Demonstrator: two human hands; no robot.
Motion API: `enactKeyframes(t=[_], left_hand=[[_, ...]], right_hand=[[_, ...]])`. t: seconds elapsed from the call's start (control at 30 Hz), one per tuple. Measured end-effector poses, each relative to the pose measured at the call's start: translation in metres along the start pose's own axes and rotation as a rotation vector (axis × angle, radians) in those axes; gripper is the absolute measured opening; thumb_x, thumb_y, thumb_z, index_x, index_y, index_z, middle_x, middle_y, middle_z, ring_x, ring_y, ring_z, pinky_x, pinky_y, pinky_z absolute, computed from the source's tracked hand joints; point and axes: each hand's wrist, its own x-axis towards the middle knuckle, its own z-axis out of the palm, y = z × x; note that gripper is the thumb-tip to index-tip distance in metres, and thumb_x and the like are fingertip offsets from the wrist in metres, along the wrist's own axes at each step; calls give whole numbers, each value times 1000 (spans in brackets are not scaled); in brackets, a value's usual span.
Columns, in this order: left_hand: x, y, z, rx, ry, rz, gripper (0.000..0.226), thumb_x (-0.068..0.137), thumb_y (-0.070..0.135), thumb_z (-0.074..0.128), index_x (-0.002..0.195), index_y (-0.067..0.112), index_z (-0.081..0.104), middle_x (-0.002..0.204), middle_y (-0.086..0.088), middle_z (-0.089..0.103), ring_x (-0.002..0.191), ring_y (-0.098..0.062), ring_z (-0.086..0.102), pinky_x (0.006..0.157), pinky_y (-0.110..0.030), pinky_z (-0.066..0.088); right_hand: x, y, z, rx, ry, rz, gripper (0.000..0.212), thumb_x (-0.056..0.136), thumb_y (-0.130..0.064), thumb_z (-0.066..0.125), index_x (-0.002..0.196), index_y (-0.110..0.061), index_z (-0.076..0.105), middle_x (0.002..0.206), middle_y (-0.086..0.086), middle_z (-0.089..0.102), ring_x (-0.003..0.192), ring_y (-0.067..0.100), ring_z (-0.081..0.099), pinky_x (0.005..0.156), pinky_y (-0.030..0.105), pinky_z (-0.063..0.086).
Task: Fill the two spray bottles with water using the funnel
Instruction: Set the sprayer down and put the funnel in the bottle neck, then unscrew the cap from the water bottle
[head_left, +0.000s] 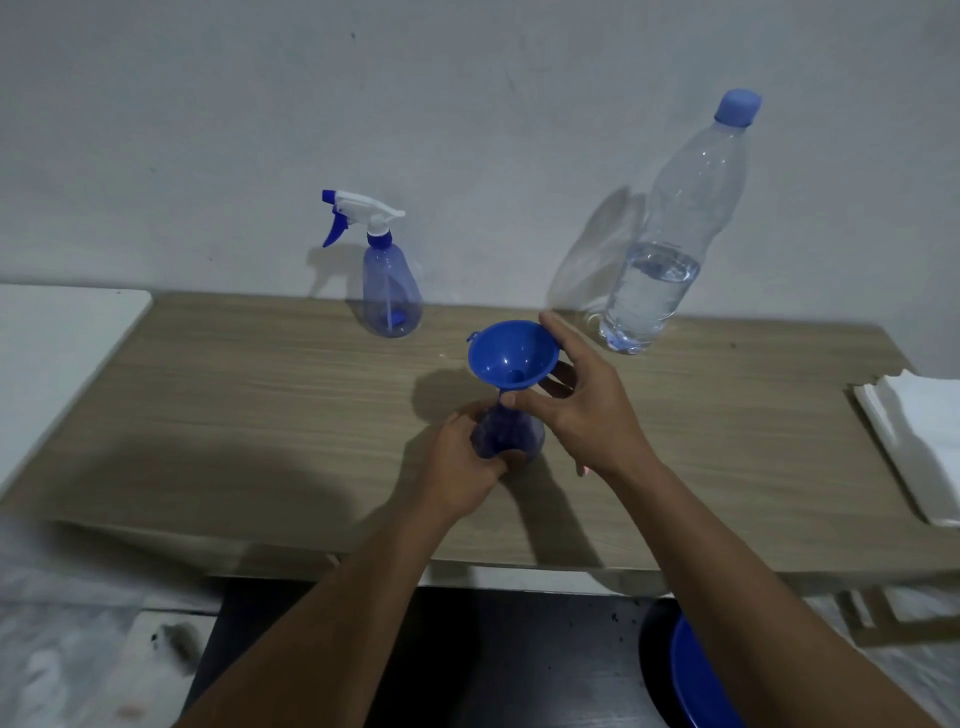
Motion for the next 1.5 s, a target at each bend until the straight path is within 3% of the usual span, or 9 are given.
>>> enactKeyframes(t=[0.1,0.3,0.57,0.73,0.87,0.97,1.13,1.3,1.5], left_hand=[[-2,4,-4,31,-2,-12,38,74,16,86,106,23,66,94,14,70,85,1,65,63,-1,43],[-6,14,-12,73,-18,26,49,80,13,81,120,31,59,95,22,61,77,22,56,64,4,39],[-8,14,-13,37,-12,6,56,81,9,79,130,26,56,106,12,66,83,12,57,66,3,41],[-13,17,-13,40,7,11,60,81,5,79,133,21,54,99,12,62,88,0,62,63,3,39],[-25,18,-15,45,124,-60,83,77,23,86,147,16,43,133,6,54,117,-11,55,74,0,32],[-44,6,-5,135,321,1,66,73,31,87,129,19,56,127,2,57,121,-19,53,90,-19,40],[-71,25,51,120,359,191,35,81,27,80,91,35,48,89,19,53,85,1,54,70,-8,39],[-10,102,111,11,264,177,23,86,30,73,99,30,53,95,13,63,87,-6,61,77,-33,54],[113,175,143,-127,161,83,91,74,57,78,147,27,33,149,-3,45,122,-16,50,103,-36,45]], right_hand=[[-2,3,2,-49,-26,8,105,65,-20,94,153,-22,38,145,-4,53,128,9,57,106,29,49],[-5,-1,7,-118,17,2,103,60,-55,85,149,-26,43,140,-8,58,124,8,60,106,36,51],[-6,0,6,-118,27,35,99,68,-28,92,152,-22,40,141,-8,56,126,7,57,108,35,49],[-11,-7,4,-173,42,25,110,63,-54,86,155,-24,35,146,-10,52,133,4,49,112,36,45],[-21,-20,-10,-215,74,6,97,72,-69,69,154,-32,35,151,-12,48,134,-1,47,111,39,45],[-23,-31,-29,-277,112,-37,83,83,-63,64,153,-31,36,152,-12,47,136,0,45,113,39,42],[-1,-52,-76,-414,267,-162,65,93,-43,67,150,-23,43,149,-5,50,134,7,48,107,21,38],[52,-72,-134,-536,433,-320,68,93,-30,67,152,-21,34,153,8,37,134,10,37,101,25,41],[127,-68,-185,-651,286,-276,83,95,-38,66,158,-35,13,155,13,36,130,32,51,100,40,47]])
